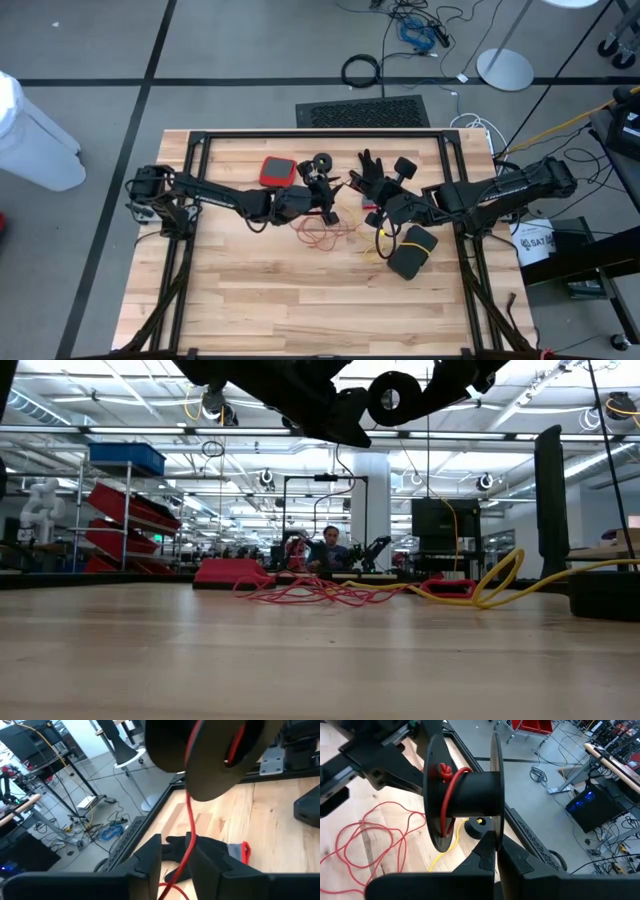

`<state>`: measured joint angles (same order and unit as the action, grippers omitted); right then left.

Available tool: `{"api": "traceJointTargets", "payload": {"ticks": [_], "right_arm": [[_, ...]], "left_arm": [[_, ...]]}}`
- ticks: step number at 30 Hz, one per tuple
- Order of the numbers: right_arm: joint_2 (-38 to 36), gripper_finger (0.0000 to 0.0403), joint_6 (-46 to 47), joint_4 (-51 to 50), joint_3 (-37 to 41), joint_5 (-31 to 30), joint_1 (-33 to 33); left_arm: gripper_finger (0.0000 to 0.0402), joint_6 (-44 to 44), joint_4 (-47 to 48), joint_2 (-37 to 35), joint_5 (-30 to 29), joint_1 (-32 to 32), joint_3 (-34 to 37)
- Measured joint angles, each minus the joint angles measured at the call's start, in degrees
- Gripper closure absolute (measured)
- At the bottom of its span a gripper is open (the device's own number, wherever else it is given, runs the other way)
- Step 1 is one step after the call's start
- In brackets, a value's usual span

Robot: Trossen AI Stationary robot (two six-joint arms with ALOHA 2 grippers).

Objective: Coil cords
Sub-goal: Uncoil the red wire from the spool

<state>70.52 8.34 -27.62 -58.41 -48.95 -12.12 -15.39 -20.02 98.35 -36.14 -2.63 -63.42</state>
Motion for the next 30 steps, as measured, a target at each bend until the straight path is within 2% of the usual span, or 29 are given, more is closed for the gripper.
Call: {"api": "traceJointTargets", "payload": {"ticks": [6, 15, 20, 30], "right_arm": [[0.0, 0.0403, -0.02, -0.08, 0.0, 1.12, 0.0], [0.0, 0.0403, 0.26, -1.53, 0.0, 1.16, 0.0], [0.0, 0.0403, 0.8, -2.61, 0.0, 1.16, 0.0], [1.25, 0.0403, 5.65, -10.56, 0.0, 3.95, 0.22]], "left_arm": [[0.0338, -0.07, -0.32, 0.0, 0.0, -0.15, 0.0], [0.0343, -0.72, -0.47, 0.0, -0.04, -0.83, 0.0], [0.0392, -2.0, -0.47, 0.0, -0.58, -1.3, 0.0], [0.0399, -1.62, -3.76, 0.0, -2.31, -1.2, 0.0]]}}
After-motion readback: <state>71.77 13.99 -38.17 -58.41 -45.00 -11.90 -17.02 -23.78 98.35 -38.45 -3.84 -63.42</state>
